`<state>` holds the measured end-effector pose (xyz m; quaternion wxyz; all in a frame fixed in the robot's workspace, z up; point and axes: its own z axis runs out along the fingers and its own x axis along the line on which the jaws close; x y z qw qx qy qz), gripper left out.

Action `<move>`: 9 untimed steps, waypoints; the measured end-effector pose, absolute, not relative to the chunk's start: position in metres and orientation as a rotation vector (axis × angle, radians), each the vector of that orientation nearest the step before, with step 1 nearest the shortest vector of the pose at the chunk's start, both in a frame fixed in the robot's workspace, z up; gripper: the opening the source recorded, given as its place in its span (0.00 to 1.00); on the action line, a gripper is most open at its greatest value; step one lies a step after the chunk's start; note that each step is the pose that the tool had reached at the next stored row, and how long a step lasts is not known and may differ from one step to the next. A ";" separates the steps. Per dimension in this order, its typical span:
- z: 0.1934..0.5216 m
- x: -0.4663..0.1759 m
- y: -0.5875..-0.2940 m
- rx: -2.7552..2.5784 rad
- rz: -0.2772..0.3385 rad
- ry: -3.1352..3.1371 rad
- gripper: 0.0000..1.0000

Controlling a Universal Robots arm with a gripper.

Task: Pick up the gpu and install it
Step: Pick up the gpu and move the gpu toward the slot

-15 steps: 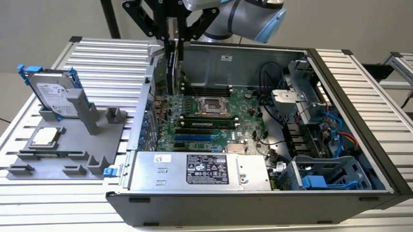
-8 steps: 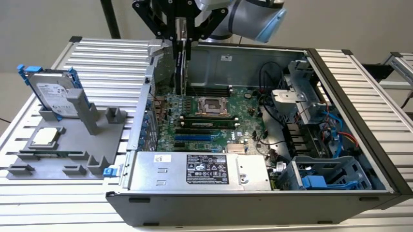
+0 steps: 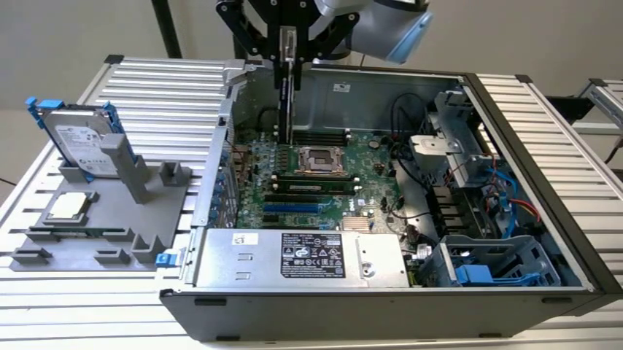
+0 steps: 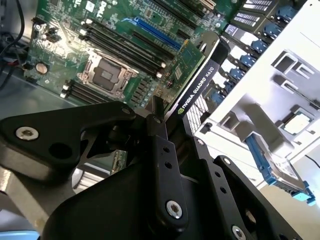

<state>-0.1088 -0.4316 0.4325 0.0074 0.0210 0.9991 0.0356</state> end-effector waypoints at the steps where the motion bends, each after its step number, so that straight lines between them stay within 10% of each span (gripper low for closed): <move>1: 0.432 -0.107 -0.431 0.066 0.111 3.124 0.00; 9: 0.432 -0.093 -0.430 0.066 0.111 3.124 0.00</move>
